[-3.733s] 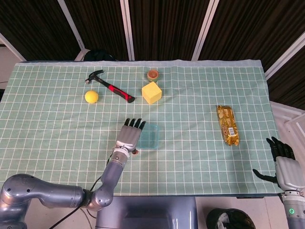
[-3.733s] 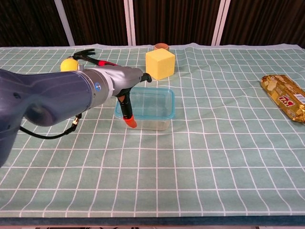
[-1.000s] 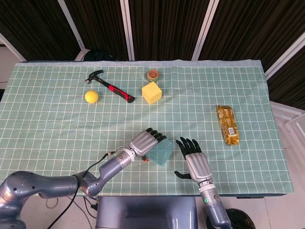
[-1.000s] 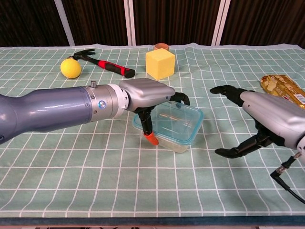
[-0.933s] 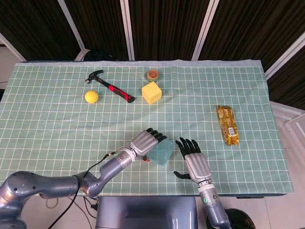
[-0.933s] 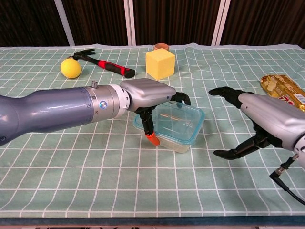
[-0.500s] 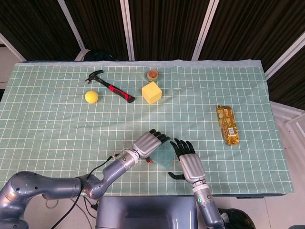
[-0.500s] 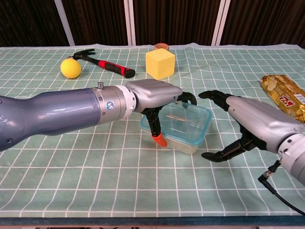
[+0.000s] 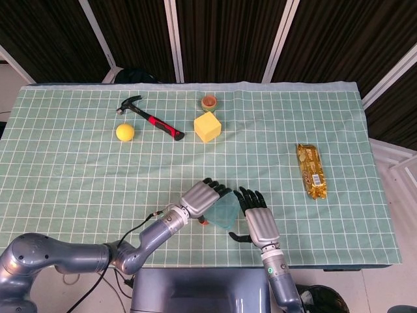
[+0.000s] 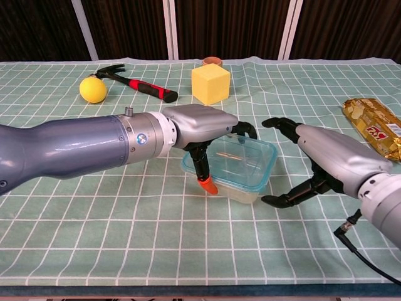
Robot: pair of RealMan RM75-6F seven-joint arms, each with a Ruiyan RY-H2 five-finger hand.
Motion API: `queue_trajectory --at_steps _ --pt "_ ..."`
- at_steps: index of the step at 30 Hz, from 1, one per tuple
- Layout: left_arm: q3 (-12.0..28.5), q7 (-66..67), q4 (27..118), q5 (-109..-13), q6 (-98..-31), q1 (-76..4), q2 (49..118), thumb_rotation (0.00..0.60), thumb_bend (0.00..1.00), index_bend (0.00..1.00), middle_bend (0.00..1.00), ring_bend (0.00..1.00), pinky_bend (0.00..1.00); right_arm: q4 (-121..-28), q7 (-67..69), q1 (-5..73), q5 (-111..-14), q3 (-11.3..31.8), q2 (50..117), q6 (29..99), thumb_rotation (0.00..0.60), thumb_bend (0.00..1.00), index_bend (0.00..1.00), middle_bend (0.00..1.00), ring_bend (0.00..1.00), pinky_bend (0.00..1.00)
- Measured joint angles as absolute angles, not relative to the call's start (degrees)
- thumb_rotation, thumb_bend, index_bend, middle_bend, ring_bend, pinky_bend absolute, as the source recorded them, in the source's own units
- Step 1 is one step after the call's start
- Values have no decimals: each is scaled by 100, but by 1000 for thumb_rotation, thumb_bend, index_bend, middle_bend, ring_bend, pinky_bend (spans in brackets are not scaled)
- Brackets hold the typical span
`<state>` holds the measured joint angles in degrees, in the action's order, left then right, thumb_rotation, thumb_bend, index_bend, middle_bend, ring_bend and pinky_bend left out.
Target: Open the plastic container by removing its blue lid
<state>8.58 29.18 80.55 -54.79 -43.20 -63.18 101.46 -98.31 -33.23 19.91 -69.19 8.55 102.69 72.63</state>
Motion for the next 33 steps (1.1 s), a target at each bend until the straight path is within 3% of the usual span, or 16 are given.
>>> queue_trajectory --at_steps 33 --pt "808 3044 8136 -5189 -4390 -6419 10219 600 68 194 292 276 437 -9979 -2886 1981 -6371 966 10388 7324 600 257 0 0 0 0"
